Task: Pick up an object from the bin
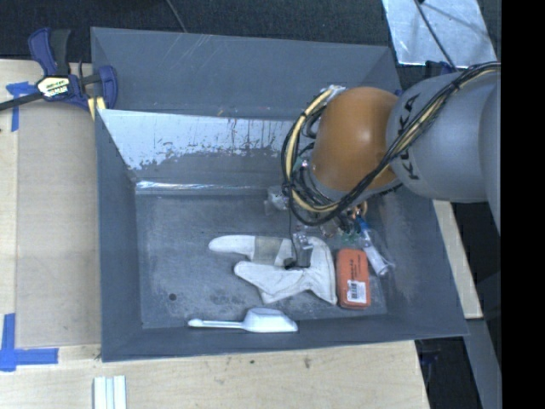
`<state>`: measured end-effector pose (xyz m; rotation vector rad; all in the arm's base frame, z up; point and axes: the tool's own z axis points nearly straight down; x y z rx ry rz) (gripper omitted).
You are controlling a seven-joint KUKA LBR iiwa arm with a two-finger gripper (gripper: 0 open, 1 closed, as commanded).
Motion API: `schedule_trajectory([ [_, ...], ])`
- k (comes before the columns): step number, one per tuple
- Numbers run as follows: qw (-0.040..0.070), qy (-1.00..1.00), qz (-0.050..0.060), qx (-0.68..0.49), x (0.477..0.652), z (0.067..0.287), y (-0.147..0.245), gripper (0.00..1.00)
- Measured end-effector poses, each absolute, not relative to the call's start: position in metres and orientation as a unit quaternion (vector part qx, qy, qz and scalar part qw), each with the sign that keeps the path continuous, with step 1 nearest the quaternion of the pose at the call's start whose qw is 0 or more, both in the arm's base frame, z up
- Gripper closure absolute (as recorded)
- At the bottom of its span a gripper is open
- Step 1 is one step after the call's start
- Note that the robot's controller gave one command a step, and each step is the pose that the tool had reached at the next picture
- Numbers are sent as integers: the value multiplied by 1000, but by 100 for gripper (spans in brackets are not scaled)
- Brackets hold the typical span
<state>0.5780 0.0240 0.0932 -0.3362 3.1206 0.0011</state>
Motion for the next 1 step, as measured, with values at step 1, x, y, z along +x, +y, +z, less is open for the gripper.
schedule_trajectory([
  [1,1,999,0,-51,550,86,7,100],
])
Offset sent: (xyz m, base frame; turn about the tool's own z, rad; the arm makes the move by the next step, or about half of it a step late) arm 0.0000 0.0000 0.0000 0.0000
